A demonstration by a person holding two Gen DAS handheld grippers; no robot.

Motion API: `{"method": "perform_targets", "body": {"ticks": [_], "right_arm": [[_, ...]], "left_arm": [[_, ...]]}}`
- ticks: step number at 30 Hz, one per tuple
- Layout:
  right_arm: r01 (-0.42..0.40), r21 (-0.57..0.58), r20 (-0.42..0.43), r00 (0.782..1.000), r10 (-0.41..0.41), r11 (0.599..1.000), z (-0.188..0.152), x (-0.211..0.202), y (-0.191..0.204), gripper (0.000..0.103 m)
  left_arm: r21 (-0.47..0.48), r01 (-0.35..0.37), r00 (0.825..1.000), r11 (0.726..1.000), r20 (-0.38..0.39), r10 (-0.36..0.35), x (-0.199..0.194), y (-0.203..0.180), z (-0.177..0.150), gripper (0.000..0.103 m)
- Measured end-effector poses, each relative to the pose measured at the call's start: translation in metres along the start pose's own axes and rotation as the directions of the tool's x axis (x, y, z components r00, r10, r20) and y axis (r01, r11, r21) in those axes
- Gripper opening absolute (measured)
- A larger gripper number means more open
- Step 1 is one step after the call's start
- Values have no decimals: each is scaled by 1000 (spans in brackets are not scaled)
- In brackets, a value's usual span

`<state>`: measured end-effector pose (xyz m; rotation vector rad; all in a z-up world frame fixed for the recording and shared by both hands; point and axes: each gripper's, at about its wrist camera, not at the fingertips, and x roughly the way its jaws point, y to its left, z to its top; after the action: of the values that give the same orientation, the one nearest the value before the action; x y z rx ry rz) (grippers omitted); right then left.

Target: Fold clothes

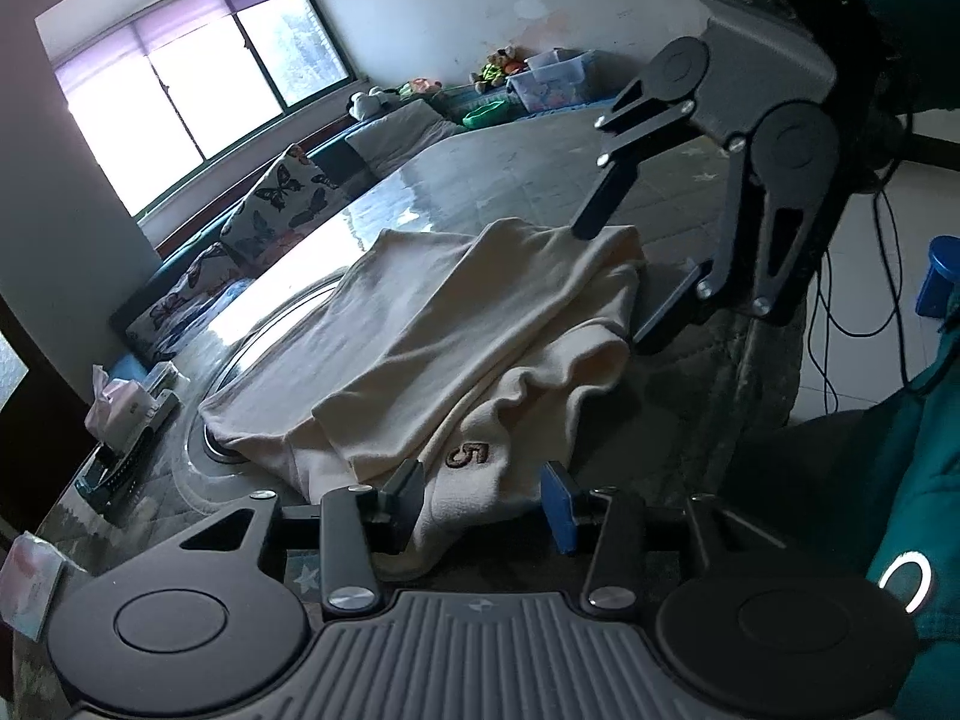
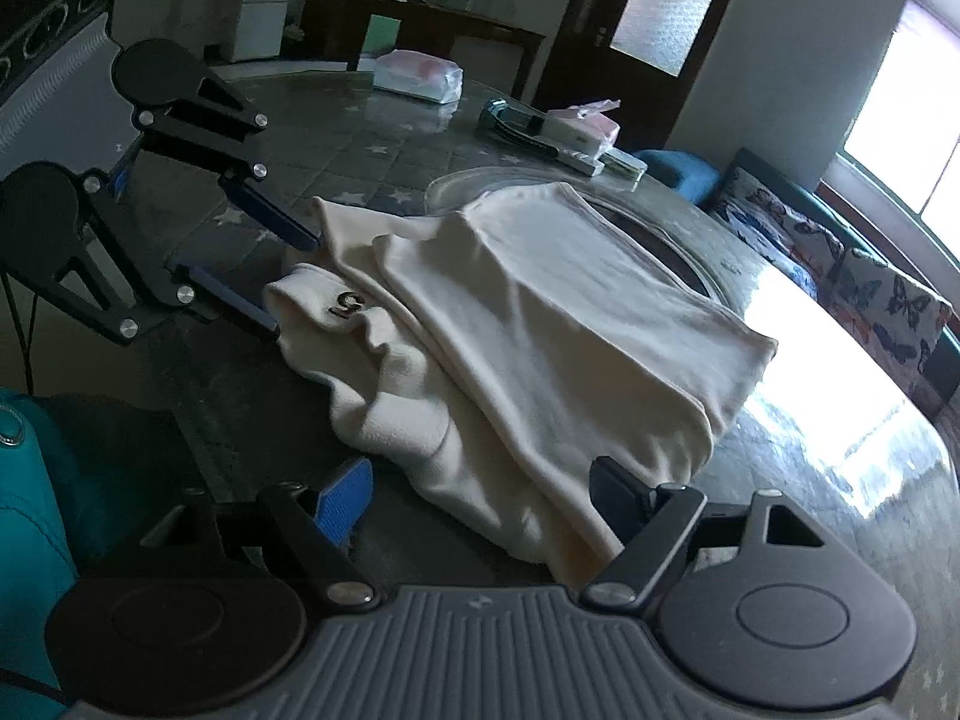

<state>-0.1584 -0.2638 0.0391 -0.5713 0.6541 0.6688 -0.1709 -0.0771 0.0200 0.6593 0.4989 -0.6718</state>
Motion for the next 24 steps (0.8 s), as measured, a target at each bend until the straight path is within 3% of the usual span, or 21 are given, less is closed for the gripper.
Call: {"method": "perform_targets", "body": {"ticks": [10,11,12,16,24], "right_arm": [[-24,-15,2,1000,24,1000,6,9,1,81],[-24,-14,1,1000,24,1000,7,9,1,81],[-24,-14,0,1000,24,1000,7,9,0,81],[-21,-19,-6,1000,21,1000,5,7,-1,81],[-28,-24,5,1000,29,999,4,7,-3,77]], "left_arm": [[72,-8,1000,997,-8,9,7,-4,-8,44],[76,-8,1000,997,-1,8,8,-5,-8,40],[69,-5,1000,998,5,4,8,-4,-7,27],[10,4,1000,1000,25,-4,10,3,-4,14],[-220,3,996,976,90,18,9,44,20,12]]}}
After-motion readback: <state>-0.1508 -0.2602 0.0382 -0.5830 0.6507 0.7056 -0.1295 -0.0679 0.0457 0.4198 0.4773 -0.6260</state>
